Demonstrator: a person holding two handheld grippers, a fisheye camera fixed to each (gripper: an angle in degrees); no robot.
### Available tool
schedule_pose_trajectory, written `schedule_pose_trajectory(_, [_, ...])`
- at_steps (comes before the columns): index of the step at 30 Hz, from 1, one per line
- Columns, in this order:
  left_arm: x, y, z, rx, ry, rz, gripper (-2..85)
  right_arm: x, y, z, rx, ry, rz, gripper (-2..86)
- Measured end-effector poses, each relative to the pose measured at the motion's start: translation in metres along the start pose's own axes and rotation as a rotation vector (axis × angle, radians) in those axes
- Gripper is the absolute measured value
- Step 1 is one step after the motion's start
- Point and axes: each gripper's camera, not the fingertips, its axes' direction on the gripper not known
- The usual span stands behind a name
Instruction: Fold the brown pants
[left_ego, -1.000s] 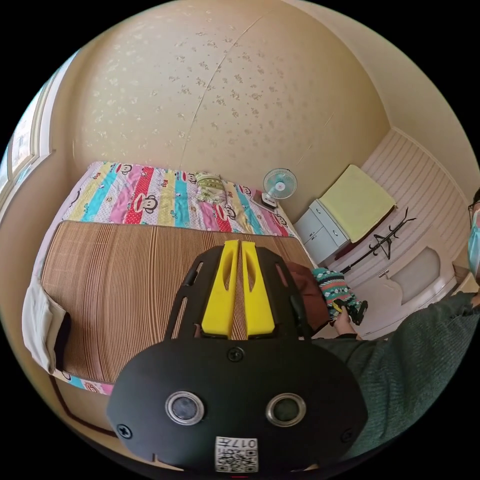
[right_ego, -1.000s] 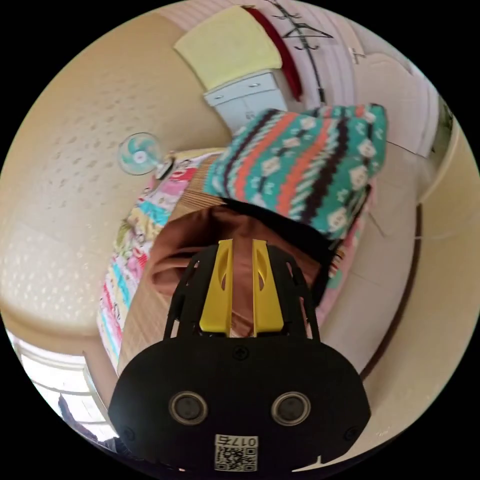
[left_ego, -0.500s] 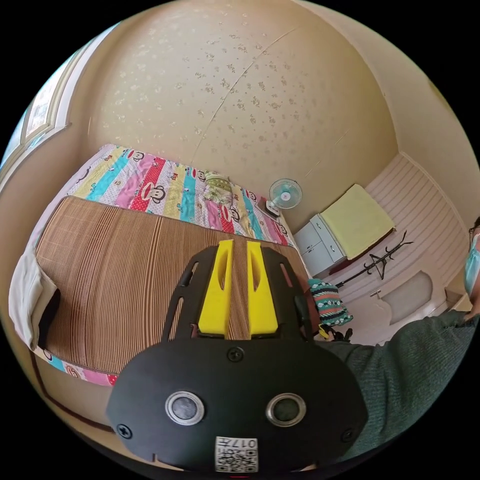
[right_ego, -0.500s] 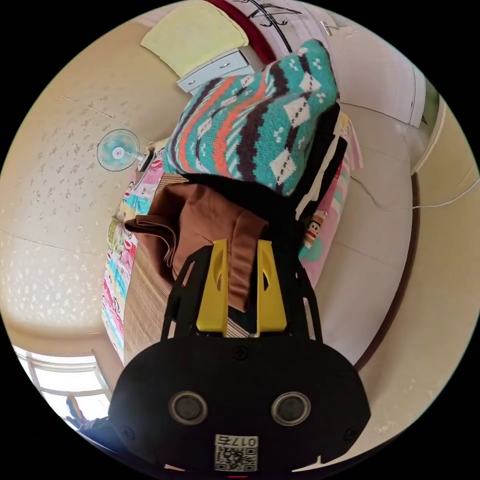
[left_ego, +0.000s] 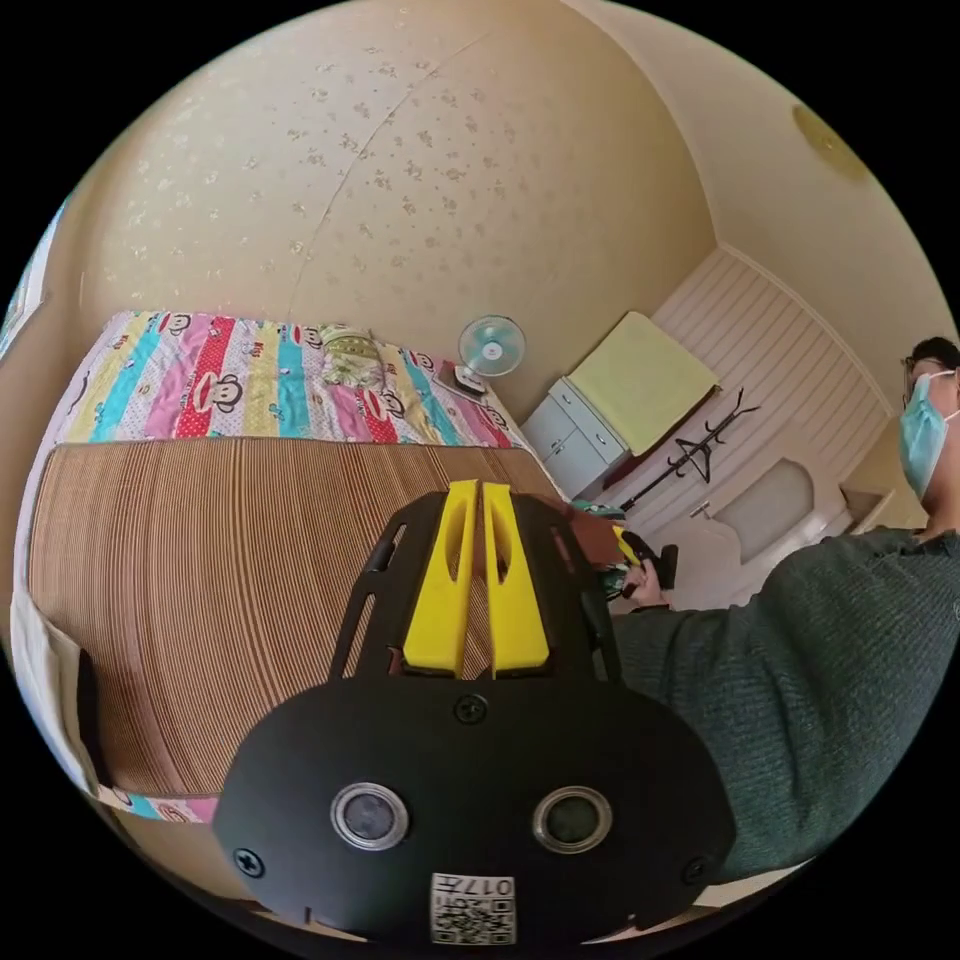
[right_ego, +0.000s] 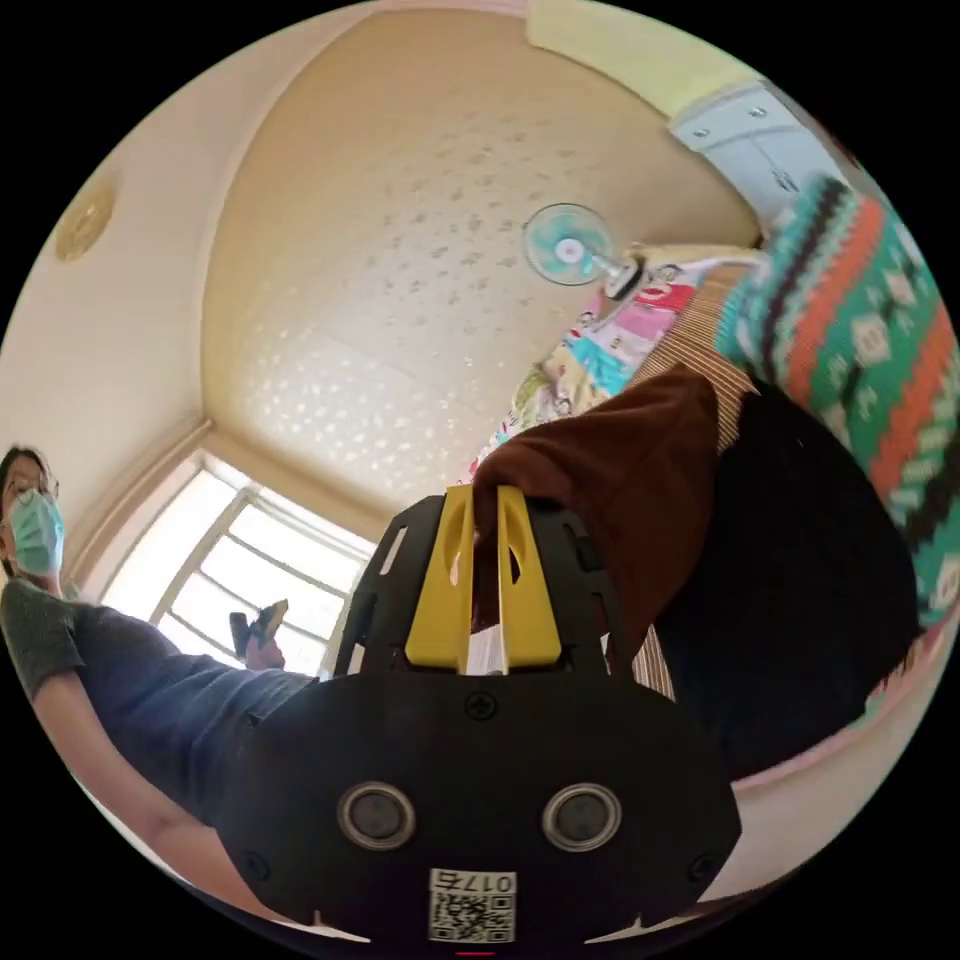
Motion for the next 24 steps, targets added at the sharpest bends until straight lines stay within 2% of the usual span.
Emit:
schedule_pose_trajectory(5, [0.082,-0.025,0.055,-0.15,0.111,0.271,8.0,-0.107,-0.018,0.039,0.037,-0.358,-0.212,1.3])
schedule_pose_trajectory(9, [0.135,-0.035,0.06,-0.122,0.109,0.404,10.8,-0.228,-0.008,0.062,-0.052,-0.517,-0.485,0.9])
schedule_pose_trajectory(12, [0.171,-0.042,0.046,-0.05,0.072,0.455,14.3,-0.294,0.012,0.073,-0.05,-0.63,-0.552,0.8])
schedule_pose_trajectory(15, [0.204,-0.041,0.011,0.1,-0.003,0.483,17.8,-0.35,0.04,0.085,-0.09,-0.605,-0.628,0.7])
schedule_pose_trajectory(18, [0.237,-0.033,-0.023,0.239,-0.177,0.504,16.3,-0.387,0.075,0.098,-0.14,-0.672,-0.669,0.8])
schedule_pose_trajectory(21, [0.262,-0.02,-0.049,0.374,-0.307,0.557,7.5,-0.412,0.11,0.107,-0.164,-0.775,-0.677,1.0])
schedule_pose_trajectory(23, [0.269,-0.001,-0.087,0.603,-0.278,0.574,3.0,-0.42,0.124,0.108,-0.167,-0.791,-0.684,1.4])
schedule_pose_trajectory(24, [0.269,0.003,-0.098,0.662,-0.254,0.562,2.4,-0.425,0.13,0.106,-0.194,-0.806,-0.697,1.8])
